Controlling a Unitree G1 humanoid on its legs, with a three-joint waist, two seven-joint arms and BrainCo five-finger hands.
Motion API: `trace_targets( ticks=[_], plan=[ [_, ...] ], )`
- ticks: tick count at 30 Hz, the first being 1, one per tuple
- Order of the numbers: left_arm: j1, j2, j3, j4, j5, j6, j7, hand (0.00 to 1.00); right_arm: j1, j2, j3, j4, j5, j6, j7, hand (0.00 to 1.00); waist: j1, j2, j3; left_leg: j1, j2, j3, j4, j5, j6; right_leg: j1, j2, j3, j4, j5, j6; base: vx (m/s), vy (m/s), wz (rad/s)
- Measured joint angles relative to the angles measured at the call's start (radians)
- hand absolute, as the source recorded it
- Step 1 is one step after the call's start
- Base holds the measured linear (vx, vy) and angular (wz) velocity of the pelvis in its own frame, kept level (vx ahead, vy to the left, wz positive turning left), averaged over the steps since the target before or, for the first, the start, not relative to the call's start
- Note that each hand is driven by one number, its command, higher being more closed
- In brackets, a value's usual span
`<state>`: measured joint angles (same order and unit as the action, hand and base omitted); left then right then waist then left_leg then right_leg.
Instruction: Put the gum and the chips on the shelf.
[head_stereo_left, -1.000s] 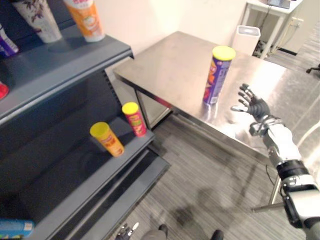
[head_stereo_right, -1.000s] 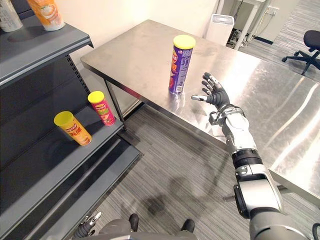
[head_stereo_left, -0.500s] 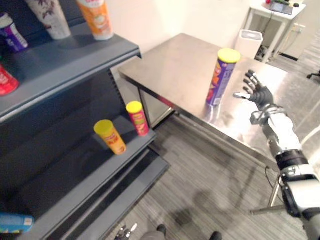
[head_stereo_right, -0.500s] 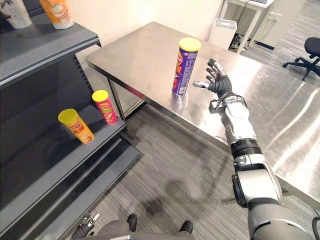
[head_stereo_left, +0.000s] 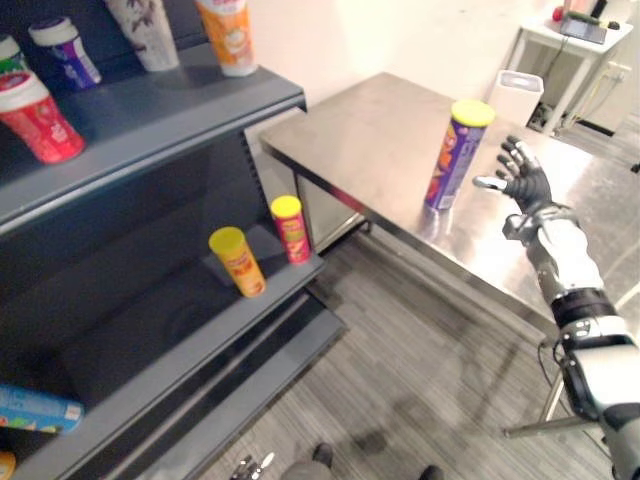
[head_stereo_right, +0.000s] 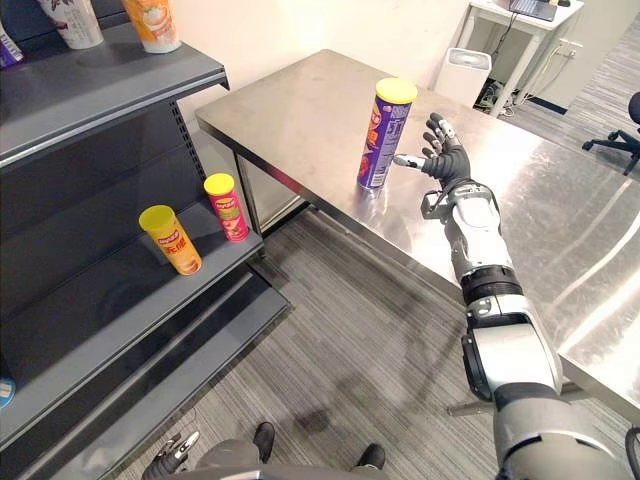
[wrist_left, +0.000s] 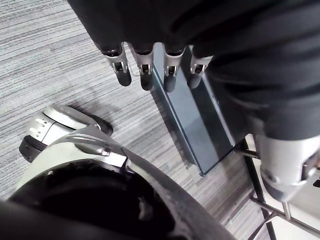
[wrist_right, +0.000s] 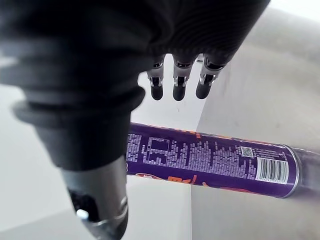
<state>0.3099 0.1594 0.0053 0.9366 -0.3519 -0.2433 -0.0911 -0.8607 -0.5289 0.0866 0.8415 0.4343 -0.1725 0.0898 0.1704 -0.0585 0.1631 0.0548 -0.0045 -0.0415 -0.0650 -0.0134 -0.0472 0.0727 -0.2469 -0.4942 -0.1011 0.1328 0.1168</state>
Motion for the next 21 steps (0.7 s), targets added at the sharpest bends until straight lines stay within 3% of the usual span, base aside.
trace_targets(
  ticks=[21],
  plan=[
    [0.004, 0.003, -0.057, -0.019, -0.039, -0.018, -0.033, 0.00, -0.051, -0.004, -0.009, 0.042, 0.006, 0.017, -0.038, 0.00, 0.026, 0.020, 0.058, -0.033, 0.000, -0.029, 0.019, 0.003, 0.004, -0.017, -0.003, -0.020, 0.019, -0.003, -0.003, 0.00, 0.001, 0.03]
  ],
)
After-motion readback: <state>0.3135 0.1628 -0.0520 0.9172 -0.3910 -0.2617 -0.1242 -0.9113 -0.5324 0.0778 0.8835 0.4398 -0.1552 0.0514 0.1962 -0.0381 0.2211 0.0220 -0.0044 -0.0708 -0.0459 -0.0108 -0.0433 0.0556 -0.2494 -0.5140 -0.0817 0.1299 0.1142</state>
